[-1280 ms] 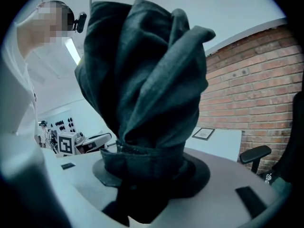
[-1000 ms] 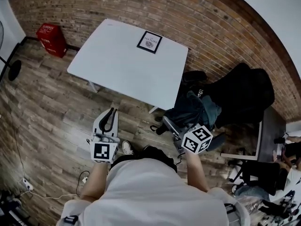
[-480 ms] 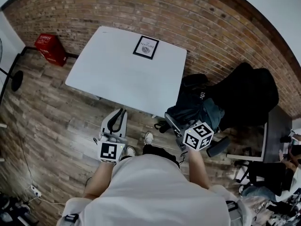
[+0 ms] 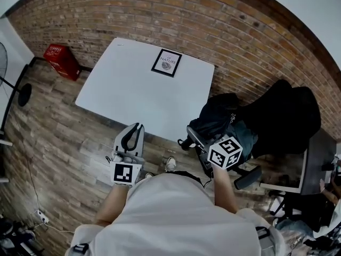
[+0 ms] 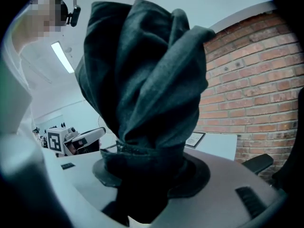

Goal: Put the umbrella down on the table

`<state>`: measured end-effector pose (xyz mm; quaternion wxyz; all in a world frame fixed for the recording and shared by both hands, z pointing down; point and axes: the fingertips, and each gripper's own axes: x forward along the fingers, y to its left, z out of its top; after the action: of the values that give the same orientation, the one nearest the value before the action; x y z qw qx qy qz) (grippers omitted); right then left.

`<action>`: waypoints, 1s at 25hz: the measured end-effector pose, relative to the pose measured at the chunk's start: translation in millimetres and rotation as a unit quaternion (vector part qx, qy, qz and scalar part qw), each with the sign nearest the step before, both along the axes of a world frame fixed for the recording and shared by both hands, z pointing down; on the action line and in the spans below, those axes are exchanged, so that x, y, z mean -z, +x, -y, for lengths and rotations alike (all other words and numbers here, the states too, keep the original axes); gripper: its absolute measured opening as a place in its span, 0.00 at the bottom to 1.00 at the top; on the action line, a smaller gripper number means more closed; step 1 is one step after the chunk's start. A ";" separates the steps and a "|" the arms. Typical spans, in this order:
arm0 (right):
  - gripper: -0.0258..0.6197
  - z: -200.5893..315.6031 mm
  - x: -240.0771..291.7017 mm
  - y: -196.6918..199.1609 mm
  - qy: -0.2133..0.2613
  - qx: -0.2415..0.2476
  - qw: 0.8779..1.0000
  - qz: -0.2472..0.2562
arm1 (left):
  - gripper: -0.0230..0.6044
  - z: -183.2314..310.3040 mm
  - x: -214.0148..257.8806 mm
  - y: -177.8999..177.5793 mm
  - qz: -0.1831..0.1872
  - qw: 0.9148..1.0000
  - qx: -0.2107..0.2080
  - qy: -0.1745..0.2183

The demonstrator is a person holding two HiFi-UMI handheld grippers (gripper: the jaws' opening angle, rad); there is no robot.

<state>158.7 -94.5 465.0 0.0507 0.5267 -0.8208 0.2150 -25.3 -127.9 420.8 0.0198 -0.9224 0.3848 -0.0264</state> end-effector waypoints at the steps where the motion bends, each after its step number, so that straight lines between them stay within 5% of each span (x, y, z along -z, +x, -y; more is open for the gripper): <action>1: 0.40 3.7 -0.4 2.6 -0.002 -0.001 1.000 0.000 | 0.12 2.2 -0.6 -1.0 0.001 1.000 0.003 -0.001; 25: 0.39 76.6 -59.7 2.8 -0.084 0.056 0.995 -0.004 | 0.12 25.6 -14.8 -29.6 0.017 0.997 0.079 -0.020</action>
<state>161.4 -171.1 524.7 0.1101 0.4751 -0.8278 0.2775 -54.9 -153.6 435.6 0.0051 -0.8887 0.4556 -0.0509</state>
